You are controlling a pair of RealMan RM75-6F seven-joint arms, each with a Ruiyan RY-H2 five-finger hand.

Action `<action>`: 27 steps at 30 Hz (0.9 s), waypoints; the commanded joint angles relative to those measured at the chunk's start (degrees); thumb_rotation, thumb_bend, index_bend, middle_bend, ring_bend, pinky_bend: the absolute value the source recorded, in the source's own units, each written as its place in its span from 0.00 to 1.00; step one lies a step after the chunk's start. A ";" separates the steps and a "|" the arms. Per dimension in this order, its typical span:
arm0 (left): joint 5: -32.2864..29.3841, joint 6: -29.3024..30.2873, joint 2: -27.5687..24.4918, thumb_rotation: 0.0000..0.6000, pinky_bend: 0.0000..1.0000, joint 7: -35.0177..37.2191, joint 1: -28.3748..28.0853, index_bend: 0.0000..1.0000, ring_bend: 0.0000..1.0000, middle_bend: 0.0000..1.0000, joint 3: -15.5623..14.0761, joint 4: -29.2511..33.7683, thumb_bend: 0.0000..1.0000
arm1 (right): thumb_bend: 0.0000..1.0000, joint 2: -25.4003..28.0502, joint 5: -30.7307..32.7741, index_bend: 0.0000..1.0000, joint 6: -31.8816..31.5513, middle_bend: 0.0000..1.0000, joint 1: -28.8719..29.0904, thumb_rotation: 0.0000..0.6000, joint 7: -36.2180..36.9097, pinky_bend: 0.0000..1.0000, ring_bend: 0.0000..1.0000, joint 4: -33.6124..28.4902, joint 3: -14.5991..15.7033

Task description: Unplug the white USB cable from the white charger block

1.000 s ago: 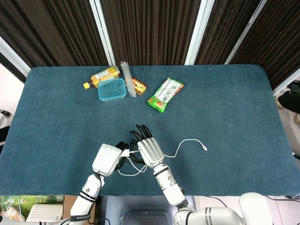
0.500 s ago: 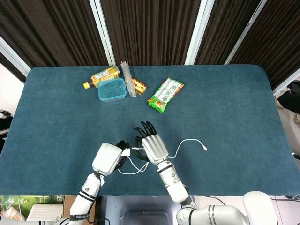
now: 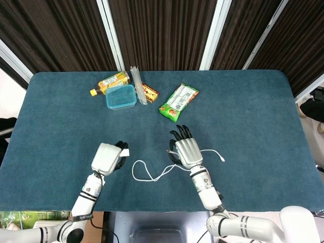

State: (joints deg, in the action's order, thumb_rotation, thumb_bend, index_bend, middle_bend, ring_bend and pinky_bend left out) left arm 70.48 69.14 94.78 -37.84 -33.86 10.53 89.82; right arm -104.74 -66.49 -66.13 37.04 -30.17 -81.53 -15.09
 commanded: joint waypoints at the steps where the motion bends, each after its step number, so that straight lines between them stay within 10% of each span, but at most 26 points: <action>1: -0.65 -5.29 1.38 1.00 1.00 7.36 -1.95 0.74 1.00 0.76 0.02 -9.26 0.55 | 0.74 0.85 0.82 0.82 1.99 0.30 -0.62 1.00 1.94 0.00 0.07 4.56 1.29; 10: -2.02 -10.87 2.53 1.00 1.00 12.70 -3.40 0.50 0.99 0.53 -0.81 -16.93 0.49 | 0.60 0.56 5.14 0.38 7.08 0.20 0.86 1.00 -0.41 0.00 0.03 8.02 1.94; 27: -1.72 -10.41 -0.71 1.00 1.00 12.47 -3.48 0.23 0.95 0.18 -1.70 -11.66 0.43 | 0.54 4.80 4.11 0.16 4.71 0.12 0.19 1.00 -0.83 0.00 0.00 1.46 2.73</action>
State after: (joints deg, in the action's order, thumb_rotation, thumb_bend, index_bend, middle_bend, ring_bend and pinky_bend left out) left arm 68.65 58.16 94.86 -25.34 -37.54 8.76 77.01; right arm -101.12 -62.09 -60.97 37.63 -31.07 -78.54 -12.58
